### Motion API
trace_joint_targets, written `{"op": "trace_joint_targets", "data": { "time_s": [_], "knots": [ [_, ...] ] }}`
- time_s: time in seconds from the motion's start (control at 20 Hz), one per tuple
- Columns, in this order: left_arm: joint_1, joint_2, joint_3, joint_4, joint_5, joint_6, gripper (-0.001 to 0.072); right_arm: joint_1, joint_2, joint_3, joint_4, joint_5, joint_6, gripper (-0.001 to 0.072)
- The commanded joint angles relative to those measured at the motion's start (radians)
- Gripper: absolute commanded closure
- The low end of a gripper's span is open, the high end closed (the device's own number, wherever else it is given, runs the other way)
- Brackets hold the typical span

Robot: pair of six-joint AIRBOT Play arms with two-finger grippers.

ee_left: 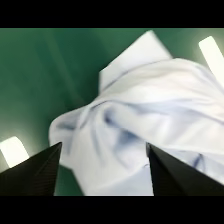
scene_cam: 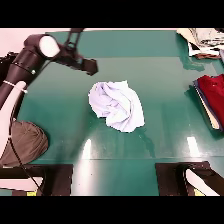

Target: Fold the shirts.

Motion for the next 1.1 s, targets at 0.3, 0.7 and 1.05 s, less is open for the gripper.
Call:
{"op": "trace_joint_targets", "data": {
  "time_s": [0.3,0.7,1.05],
  "knots": [
    [0.246,-0.198,-0.259,-0.401,0.046,0.128,0.0091,0.001,0.001,0.0,0.0,0.043,0.0,0.0694],
    [0.131,-0.283,-0.254,-0.462,0.185,0.182,0.0149,0.001,-0.002,-0.002,-0.002,0.092,0.0,0.0694],
    [0.146,-0.259,-0.06,-0.365,0.059,0.193,0.0678,0.004,-0.113,-0.044,-0.162,0.357,0.021,0.0694]
  ]
}}
